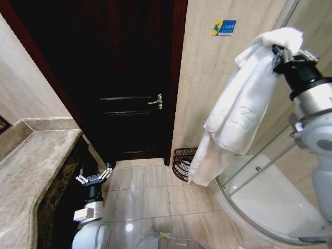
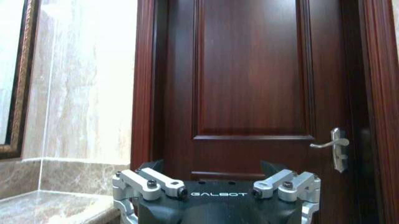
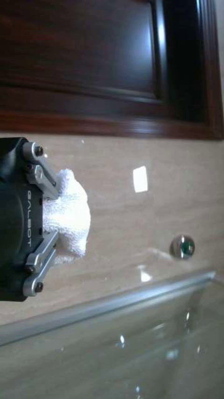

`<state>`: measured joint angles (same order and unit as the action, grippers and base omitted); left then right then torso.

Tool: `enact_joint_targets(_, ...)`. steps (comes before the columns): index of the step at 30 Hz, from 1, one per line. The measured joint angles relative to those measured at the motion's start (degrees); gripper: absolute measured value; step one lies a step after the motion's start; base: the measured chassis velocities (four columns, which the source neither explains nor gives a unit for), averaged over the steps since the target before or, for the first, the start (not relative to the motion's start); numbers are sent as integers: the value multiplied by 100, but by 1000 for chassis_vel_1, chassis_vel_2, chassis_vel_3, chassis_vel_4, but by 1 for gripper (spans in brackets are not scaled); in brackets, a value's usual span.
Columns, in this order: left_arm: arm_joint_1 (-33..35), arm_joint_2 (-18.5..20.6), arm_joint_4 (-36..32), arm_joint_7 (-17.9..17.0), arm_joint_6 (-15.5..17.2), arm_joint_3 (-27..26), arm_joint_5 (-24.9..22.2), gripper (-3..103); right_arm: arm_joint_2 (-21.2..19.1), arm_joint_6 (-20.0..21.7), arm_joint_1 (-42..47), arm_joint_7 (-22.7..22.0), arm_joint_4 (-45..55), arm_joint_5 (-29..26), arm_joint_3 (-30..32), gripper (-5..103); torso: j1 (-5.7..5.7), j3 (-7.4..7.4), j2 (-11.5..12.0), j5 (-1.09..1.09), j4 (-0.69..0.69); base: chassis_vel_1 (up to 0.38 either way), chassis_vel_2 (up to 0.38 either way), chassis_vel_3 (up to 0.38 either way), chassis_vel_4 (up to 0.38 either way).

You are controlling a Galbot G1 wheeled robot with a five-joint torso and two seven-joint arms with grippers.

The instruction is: Discard the used towel into the hamper.

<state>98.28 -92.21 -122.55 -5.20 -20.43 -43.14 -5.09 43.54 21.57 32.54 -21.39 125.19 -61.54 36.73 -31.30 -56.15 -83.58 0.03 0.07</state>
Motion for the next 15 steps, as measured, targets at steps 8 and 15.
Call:
enact_joint_targets(8, -60, 1, 29, -19, -4, 42, 184, 100, -22, -194, -655, 520, -704, -73, 34, 8, -1, 0, 0, -2, -2, 0, 0, 0, 0)
enact_joint_targets(15, -96, 3, -30, -40, 16, 30, 280, 100, 433, -260, -1691, 175, -1132, -899, -321, 8, 0, 0, 0, -3, 0, 0, 0, 0, 0)
